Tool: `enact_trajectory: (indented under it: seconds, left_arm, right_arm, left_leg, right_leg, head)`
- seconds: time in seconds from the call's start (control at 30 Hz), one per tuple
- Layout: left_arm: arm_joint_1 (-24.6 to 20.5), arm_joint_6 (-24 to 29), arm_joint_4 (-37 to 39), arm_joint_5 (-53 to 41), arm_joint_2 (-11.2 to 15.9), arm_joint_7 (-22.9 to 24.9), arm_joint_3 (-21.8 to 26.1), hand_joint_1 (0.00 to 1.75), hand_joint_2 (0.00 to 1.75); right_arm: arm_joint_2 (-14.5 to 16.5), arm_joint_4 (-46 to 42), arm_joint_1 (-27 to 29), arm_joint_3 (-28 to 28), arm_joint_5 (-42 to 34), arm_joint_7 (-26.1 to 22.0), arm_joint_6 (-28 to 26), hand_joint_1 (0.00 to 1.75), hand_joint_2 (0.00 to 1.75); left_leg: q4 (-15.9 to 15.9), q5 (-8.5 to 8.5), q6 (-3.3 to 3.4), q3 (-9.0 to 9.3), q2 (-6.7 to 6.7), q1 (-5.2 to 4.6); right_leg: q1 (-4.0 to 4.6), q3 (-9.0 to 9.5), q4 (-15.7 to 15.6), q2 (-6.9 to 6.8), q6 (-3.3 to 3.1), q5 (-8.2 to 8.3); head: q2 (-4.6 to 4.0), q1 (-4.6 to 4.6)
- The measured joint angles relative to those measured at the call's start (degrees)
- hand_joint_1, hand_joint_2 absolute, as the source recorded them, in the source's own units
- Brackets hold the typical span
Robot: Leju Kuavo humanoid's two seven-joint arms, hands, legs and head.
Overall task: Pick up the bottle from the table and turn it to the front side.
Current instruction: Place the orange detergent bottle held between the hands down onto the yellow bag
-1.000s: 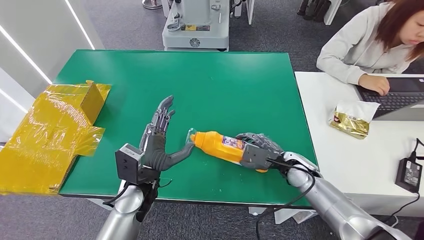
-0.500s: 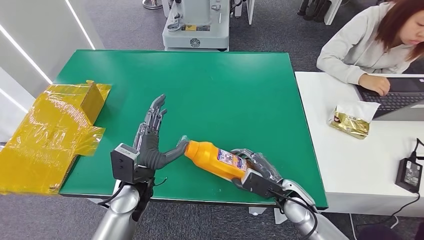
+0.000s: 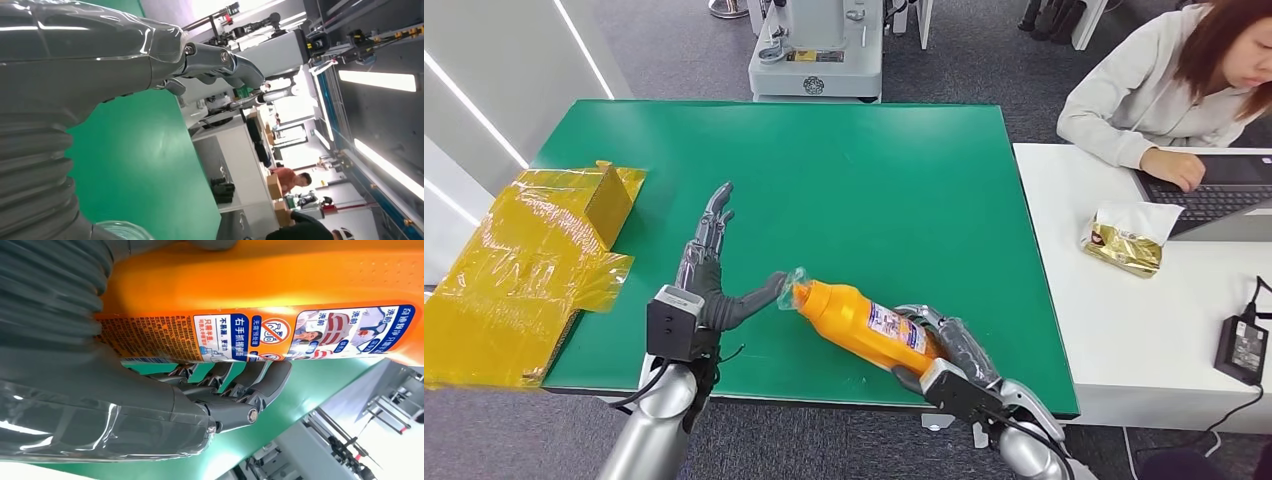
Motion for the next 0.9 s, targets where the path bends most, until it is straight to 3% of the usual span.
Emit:
enact_trajectory:
  seconds: [0.33, 0.63, 0.9]
  left_arm:
    - [0.0, -3.5, 0.2, 1.6, 0.5, 0.3, 0.4, 0.0, 1.75]
    - [0.4, -4.8, -0.8, 1.1, 2.1, 2.9, 1.3, 0.0, 1.75]
    - [1.3, -18.9, -0.3, 12.5, 2.9, 5.0, 2.1, 0.0, 1.75]
  right_arm:
    - [1.1, -3.9, 2.8, -3.9, -1.8, -2.5, -3.3, 1.75, 1.75]
    - [4.3, -9.5, 5.7, -10.2, -4.8, -3.2, -3.4, 1.75, 1.75]
    - [7.6, -11.6, 8.1, -14.2, -3.7, -5.3, -3.6, 1.75, 1.75]
  left_leg:
    - [0.0, -0.01, 0.01, -0.03, 0.0, -0.01]
    - [0.0, 0.0, 0.0, -0.02, -0.01, 0.0]
    - [0.0, -0.01, 0.0, -0.04, 0.01, 0.0]
  right_leg:
    - [0.0, -0.01, 0.0, -0.01, 0.01, -0.01]
    - [0.0, -0.01, 0.0, -0.03, 0.0, -0.01]
    - [0.0, -0.04, 0.0, 0.01, 0.01, -0.02]
  head:
    - [0.0, 0.0]
    - [0.0, 0.0]
    - [0.0, 0.0]
